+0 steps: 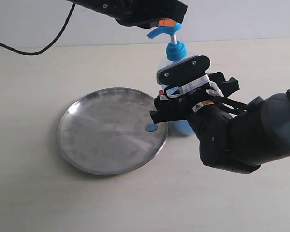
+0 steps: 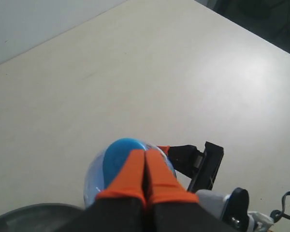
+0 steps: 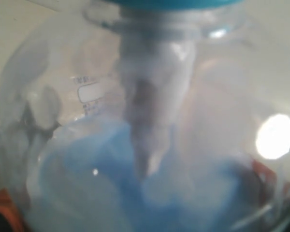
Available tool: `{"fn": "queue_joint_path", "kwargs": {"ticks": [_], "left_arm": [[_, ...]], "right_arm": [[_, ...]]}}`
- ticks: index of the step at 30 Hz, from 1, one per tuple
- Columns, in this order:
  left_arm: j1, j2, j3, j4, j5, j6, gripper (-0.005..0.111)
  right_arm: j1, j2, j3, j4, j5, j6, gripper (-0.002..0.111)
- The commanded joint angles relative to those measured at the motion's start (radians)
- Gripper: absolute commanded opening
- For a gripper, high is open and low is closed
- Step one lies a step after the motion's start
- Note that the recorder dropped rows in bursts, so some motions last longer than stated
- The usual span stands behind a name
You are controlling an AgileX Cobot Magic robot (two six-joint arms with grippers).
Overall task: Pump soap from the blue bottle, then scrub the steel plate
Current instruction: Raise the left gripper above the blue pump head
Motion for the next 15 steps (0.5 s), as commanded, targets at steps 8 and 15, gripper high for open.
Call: {"fn": "queue_joint_path", "kwargs": {"ticks": [8,15], "left_arm": [[-0.005,0.011,-0.008,-0.008,-0.061,-0.006,0.000],[-0.005,0.011,-0.008,0.013,-0.054,-0.006,0.000]], "right_arm": [[0.002,-0.013,-0.011,-0.044,-0.091,-0.002,0.000],[0.002,-0.013,-0.011,-0.044,-0.091,-0.002,0.000]]}}
